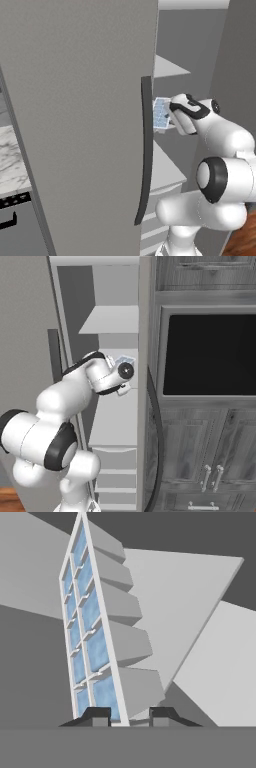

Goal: The ice cube tray has been filled with water. Take the tray and place it in the freezer to make ice. Close the freezer door after placing the tray.

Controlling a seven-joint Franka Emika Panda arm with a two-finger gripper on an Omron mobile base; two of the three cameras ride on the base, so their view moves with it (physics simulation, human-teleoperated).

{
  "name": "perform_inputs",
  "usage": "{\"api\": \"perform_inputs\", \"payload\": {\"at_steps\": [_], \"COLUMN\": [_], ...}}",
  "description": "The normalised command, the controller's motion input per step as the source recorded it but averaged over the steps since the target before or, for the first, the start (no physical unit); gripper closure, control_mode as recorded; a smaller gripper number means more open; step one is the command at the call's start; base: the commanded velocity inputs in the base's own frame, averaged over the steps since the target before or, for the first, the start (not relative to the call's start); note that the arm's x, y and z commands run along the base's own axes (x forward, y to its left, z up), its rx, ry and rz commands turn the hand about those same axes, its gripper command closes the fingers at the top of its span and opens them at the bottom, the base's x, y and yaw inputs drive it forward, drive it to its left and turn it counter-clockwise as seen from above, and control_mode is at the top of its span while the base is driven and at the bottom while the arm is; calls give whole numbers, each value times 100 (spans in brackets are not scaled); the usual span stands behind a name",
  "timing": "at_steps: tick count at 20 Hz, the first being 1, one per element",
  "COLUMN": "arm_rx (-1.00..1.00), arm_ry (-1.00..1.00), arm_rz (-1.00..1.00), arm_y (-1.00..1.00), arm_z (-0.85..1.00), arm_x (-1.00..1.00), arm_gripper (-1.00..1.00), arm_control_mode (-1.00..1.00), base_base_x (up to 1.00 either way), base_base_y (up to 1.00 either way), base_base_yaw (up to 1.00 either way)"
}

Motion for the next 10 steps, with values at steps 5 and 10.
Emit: {"api": "perform_inputs", "payload": {"at_steps": [5, 10], "arm_rx": [0, 0], "arm_ry": [1, 1], "arm_rz": [0, 0], "arm_y": [0, 0], "arm_z": [-13, -16], "arm_x": [21, 21], "arm_gripper": [100, 100], "arm_control_mode": [-100, -100], "base_base_x": [0, 0], "base_base_y": [0, 0], "base_base_yaw": [0, 0]}}
